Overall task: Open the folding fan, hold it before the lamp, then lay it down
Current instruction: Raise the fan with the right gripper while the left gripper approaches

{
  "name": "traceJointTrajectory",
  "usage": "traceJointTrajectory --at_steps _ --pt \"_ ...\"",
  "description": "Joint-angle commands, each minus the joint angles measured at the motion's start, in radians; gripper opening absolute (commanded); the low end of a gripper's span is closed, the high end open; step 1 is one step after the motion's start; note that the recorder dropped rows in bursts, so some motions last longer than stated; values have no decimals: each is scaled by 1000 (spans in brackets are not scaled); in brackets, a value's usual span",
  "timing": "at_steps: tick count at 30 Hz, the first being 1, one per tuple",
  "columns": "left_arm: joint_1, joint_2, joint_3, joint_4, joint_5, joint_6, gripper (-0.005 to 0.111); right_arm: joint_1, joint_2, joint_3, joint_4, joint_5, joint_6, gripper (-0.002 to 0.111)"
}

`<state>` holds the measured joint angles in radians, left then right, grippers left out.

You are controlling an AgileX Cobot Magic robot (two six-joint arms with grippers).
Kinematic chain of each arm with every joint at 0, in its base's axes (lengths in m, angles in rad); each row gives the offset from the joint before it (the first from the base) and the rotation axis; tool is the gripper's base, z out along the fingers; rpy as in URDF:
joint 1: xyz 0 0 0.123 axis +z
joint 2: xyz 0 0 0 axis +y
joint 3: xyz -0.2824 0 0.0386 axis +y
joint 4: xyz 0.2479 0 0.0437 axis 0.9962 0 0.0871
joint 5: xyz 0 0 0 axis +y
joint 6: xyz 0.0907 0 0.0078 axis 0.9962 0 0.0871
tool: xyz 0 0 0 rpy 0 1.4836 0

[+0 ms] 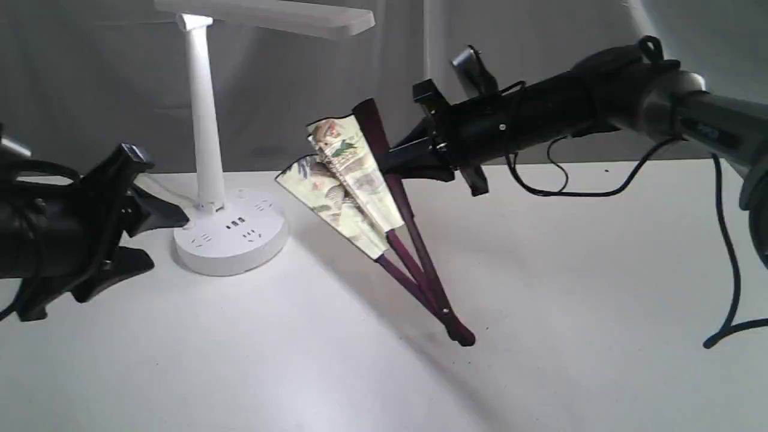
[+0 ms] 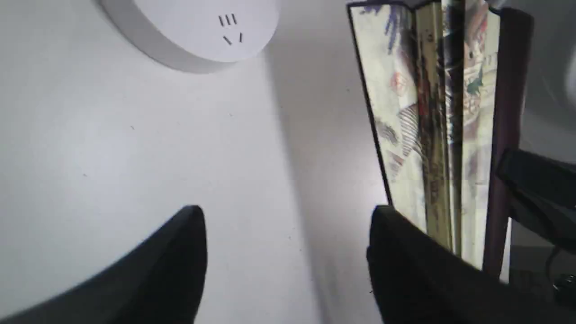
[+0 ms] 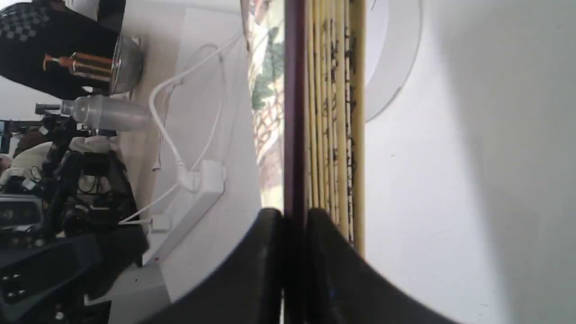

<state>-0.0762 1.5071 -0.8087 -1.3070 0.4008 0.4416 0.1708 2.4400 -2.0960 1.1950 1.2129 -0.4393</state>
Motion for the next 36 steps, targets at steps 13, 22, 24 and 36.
traceJointTrajectory --at_steps 13,22,24,36 --pt "7 282 -76 -437 231 483 54 96 -16 5 125 8 108 0" --pt "7 317 -220 -437 268 508 54 98 -16 5 125 8 119 0" --pt "13 319 -227 -437 297 578 54 98 -16 5 125 8 123 0" --pt "219 166 -227 281 285 814 8 98 -16 5 125 8 122 0"
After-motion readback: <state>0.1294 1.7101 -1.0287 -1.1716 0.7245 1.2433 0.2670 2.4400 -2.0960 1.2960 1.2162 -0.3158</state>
